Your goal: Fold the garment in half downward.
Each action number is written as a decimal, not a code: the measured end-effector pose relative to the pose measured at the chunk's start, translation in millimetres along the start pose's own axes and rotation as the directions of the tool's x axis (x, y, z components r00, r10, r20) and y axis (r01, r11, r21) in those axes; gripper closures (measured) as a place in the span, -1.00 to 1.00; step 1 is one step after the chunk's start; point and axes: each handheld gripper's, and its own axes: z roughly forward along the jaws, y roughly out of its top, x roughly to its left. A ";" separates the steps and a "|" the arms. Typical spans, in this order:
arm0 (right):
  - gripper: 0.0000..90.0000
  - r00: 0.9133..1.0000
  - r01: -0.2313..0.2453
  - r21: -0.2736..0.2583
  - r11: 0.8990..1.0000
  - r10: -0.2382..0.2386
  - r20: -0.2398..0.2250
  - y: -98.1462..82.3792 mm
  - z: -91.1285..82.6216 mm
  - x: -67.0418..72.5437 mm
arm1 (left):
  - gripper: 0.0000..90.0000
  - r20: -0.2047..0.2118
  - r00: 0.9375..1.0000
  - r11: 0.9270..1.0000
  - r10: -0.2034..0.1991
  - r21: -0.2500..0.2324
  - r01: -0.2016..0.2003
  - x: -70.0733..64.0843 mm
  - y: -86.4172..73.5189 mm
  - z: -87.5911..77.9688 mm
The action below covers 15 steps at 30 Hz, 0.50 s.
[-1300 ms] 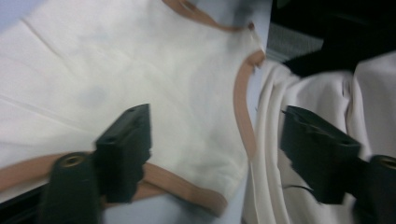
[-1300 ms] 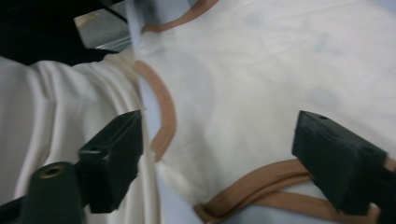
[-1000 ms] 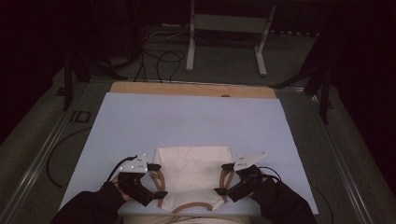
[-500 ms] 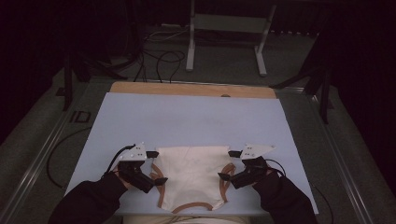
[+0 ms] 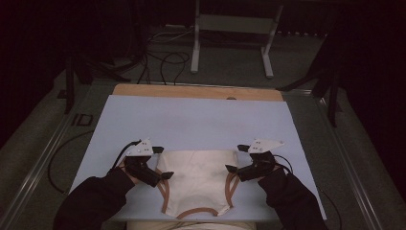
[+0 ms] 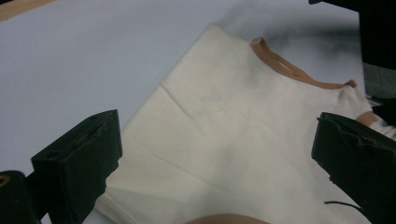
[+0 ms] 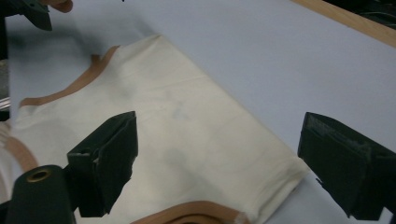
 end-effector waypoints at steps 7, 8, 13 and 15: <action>-0.74 1.000 -0.004 0.009 1.000 0.004 0.015 4.1 7.2 -13.9 | -0.96 -0.034 0.999 1.000 -0.024 -0.015 0.024 16.0 3.0 5.6; -0.76 1.000 -0.015 0.012 1.000 0.015 0.006 4.4 8.4 -16.1 | -0.98 -0.034 0.999 0.999 -0.038 -0.009 0.037 18.3 3.7 6.6; -0.78 0.999 -0.045 0.020 0.999 0.045 -0.003 4.1 17.0 -27.4 | -1.00 -0.061 0.996 0.998 -0.061 0.025 0.062 29.0 4.9 11.9; -0.78 0.999 -0.049 0.019 0.999 0.049 -0.003 4.0 19.9 -31.0 | -1.00 -0.066 0.995 0.996 -0.080 0.025 0.081 34.0 4.8 13.9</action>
